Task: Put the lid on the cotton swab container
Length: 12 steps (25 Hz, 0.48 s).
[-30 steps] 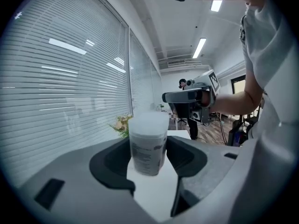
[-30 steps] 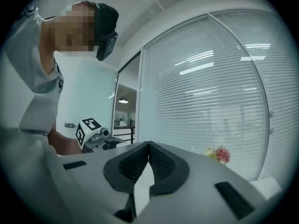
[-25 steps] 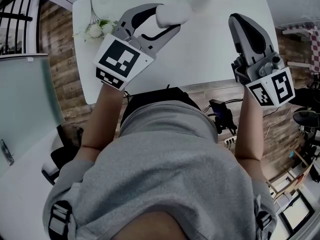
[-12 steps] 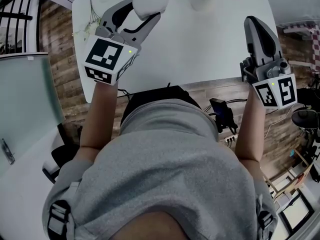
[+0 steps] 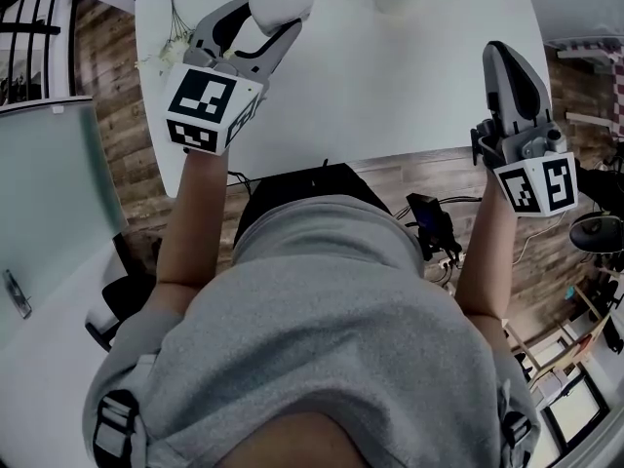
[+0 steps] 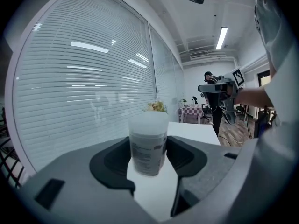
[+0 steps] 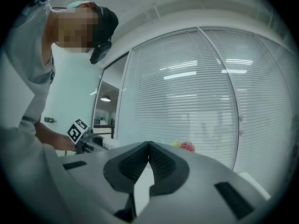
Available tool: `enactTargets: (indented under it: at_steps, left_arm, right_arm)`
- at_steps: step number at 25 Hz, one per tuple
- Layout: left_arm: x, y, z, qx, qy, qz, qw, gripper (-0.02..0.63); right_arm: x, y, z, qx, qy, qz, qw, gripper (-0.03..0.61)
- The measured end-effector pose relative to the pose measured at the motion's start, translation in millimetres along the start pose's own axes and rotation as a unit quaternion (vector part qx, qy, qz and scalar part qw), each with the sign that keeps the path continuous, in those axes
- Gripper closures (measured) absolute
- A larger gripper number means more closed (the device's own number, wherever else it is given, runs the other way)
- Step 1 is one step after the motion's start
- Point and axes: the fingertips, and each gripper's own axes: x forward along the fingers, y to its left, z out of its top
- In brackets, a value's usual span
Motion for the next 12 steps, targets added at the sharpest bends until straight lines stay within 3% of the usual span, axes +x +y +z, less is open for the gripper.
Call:
enactTargets:
  at_steps: [12]
  left_arm:
    - [38, -10, -48, -0.016, 0.044, -0.004, 0.9989, 0.376]
  right_arm:
    - [-4, -10, -41, 0.029, 0.034, 0.001, 0.999, 0.554]
